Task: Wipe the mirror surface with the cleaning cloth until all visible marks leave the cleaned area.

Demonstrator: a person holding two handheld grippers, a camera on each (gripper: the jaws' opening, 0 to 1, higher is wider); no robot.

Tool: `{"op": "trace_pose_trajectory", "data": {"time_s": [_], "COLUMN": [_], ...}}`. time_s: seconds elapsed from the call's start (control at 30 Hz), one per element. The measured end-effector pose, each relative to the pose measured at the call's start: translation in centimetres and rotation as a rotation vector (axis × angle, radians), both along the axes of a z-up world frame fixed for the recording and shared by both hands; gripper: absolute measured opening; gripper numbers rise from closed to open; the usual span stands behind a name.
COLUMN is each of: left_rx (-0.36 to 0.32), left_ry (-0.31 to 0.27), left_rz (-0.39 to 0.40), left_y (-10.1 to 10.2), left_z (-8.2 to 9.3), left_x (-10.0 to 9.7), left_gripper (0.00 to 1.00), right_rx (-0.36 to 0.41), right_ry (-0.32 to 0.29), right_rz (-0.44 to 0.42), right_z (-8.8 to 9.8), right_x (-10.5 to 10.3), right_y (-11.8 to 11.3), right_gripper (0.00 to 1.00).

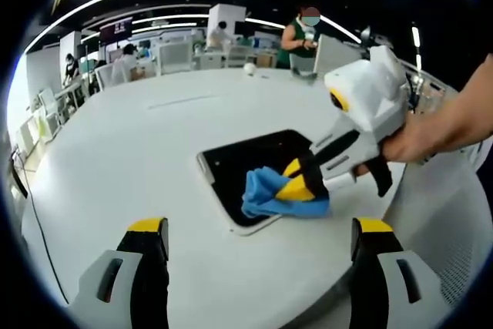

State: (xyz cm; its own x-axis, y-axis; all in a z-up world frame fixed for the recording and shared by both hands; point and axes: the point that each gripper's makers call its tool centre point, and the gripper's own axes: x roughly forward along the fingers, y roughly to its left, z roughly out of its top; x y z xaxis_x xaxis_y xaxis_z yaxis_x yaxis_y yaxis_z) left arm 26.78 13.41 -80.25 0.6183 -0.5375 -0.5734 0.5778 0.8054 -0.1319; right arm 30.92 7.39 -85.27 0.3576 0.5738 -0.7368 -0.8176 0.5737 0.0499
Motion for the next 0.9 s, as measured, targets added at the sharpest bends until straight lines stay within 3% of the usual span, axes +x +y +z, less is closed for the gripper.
{"op": "trace_pose_trajectory", "data": {"time_s": [0.9], "left_rx": [0.016], "left_ry": [-0.002], "left_rz": [0.020], "left_y": [0.44], "left_z": [0.00], "left_x": [0.03], "left_gripper": [0.99], "right_rx": [0.013], "right_ry": [0.025], "right_rz": [0.043], "right_z": [0.02], "right_x": [-0.10], "right_y": [-0.14], "right_gripper": [0.00]}}
